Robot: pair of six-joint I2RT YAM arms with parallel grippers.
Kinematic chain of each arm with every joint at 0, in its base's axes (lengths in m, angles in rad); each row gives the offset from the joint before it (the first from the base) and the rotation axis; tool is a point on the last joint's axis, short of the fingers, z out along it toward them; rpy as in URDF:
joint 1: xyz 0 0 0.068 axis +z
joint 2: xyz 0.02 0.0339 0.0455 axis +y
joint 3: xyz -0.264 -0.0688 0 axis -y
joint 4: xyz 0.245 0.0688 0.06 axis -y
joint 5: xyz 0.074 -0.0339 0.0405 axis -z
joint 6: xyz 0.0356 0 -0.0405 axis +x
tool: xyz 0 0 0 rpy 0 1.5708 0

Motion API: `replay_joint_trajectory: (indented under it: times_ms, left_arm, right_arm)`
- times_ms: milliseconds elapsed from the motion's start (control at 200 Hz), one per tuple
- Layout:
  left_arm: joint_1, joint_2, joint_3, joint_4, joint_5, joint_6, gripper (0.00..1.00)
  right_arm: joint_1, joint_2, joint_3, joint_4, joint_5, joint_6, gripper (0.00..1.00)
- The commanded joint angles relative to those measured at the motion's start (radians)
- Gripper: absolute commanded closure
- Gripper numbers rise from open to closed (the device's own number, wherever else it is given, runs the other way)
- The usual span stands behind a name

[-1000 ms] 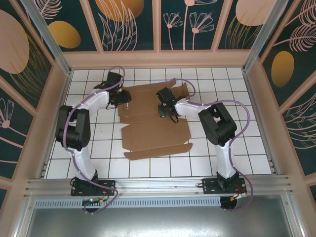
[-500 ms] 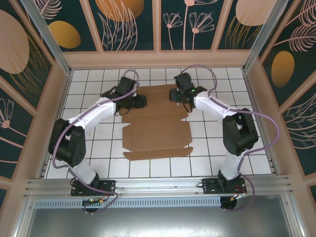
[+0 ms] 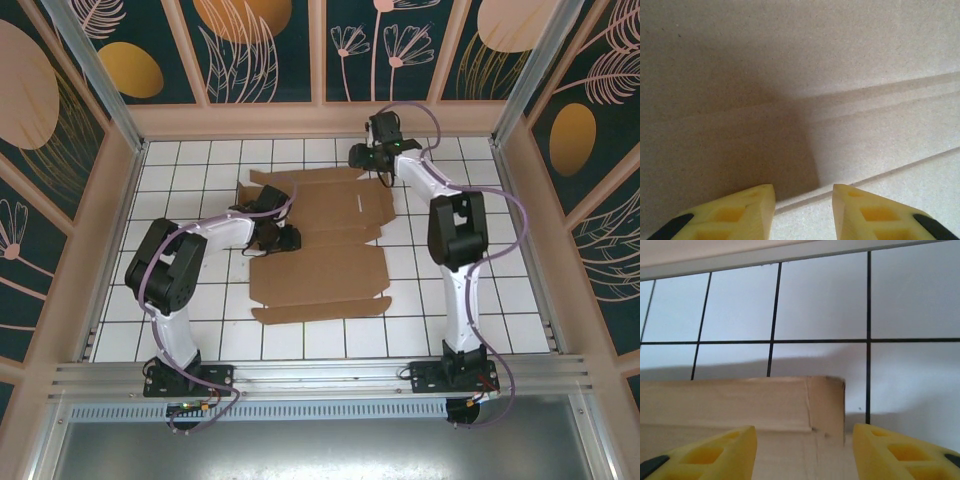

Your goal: Fold the paper box

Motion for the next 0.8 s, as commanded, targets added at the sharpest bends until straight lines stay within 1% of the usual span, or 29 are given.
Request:
replay_joint_trajectory:
  times_ms: [0,100,295,395,641,796]
  left_arm:
    - [0.002,0.065,0.0,-0.001,-0.016,0.021,0.63]
    - [0.002,0.084,-0.005,0.002,-0.022,0.029,0.64]
    - [0.003,0.109,0.0,-0.007,-0.038,0.048,0.63]
    - [0.002,0.111,0.004,-0.009,-0.043,0.053,0.64]
    - [0.003,0.112,-0.006,-0.006,-0.049,0.062,0.64]
    - [0.003,0.106,-0.005,-0.011,-0.042,0.068,0.63]
  right_arm:
    - [-0.013,0.091,0.128,-0.093,0.012,-0.028,0.46]
    - [-0.022,0.147,0.19,-0.113,0.029,-0.029,0.47]
    - [-0.033,0.165,0.19,-0.095,0.013,-0.041,0.52]
    - [-0.039,0.166,0.185,-0.101,0.05,-0.042,0.52]
    - [-0.076,0.096,0.095,-0.037,0.046,-0.035,0.5]
    - [-0.086,0.11,0.125,-0.056,0.023,-0.04,0.49]
